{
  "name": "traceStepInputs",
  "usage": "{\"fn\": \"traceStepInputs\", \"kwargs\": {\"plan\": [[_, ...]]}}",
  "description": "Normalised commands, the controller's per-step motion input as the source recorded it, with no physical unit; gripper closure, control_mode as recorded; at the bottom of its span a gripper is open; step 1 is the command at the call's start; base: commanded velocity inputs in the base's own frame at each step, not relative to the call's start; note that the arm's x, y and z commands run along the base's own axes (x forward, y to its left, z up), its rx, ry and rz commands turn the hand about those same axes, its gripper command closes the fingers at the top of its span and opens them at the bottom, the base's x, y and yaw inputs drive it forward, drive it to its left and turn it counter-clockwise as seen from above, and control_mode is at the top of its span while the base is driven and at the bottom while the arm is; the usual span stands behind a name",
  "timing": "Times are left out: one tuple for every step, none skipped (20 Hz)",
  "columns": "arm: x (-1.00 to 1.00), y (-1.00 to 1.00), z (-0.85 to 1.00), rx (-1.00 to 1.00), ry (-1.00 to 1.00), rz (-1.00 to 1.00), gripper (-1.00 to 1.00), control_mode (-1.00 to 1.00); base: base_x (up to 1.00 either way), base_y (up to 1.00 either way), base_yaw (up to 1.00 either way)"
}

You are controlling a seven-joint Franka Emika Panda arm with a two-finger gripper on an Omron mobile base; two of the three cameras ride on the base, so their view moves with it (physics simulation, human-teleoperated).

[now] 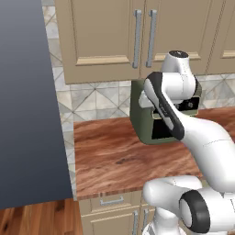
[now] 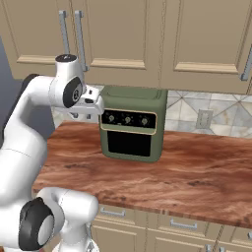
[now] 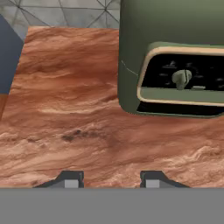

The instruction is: The dining table condiment station is running low on mayonnaise. Refill the condiment station by opening the cabinet and taking the mayonnaise from the cabinet and placing it on the dining table.

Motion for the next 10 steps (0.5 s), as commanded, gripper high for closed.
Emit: {"fn": "traceStepInputs", "kwargs": {"plan": [[-0.28,0.0,0.0,0.0,-0.17,0.0,-1.0,-1.0,0.0,0.0,0.0],[-0.56,0.0,0.0,0.0,-0.31,0.0,-1.0,-1.0,0.0,0.0,0.0],[-0.85,0.0,0.0,-0.01,-0.45,0.0,-1.0,-1.0,0.0,0.0,0.0],[-1.0,0.04,0.0,-0.05,-0.56,0.0,-1.0,-1.0,0.0,0.0,0.0],[-1.0,0.06,0.0,-0.09,-0.78,0.0,-1.0,-1.0,0.0,0.0,0.0],[-1.0,0.37,0.0,-0.19,-0.89,0.0,-1.0,-1.0,0.0,0.0,0.0],[-1.0,0.44,0.09,-0.18,-0.92,0.0,-1.0,-1.0,0.0,0.0,0.0],[-0.92,0.5,0.07,-0.17,-0.84,0.0,-1.0,-1.0,0.0,0.0,0.0],[-0.56,0.44,0.0,-0.13,-0.65,0.0,-1.0,-1.0,0.0,0.0,0.0],[-0.19,0.0,0.0,0.0,-0.08,0.0,-1.0,-1.0,0.0,0.0,0.0]]}}
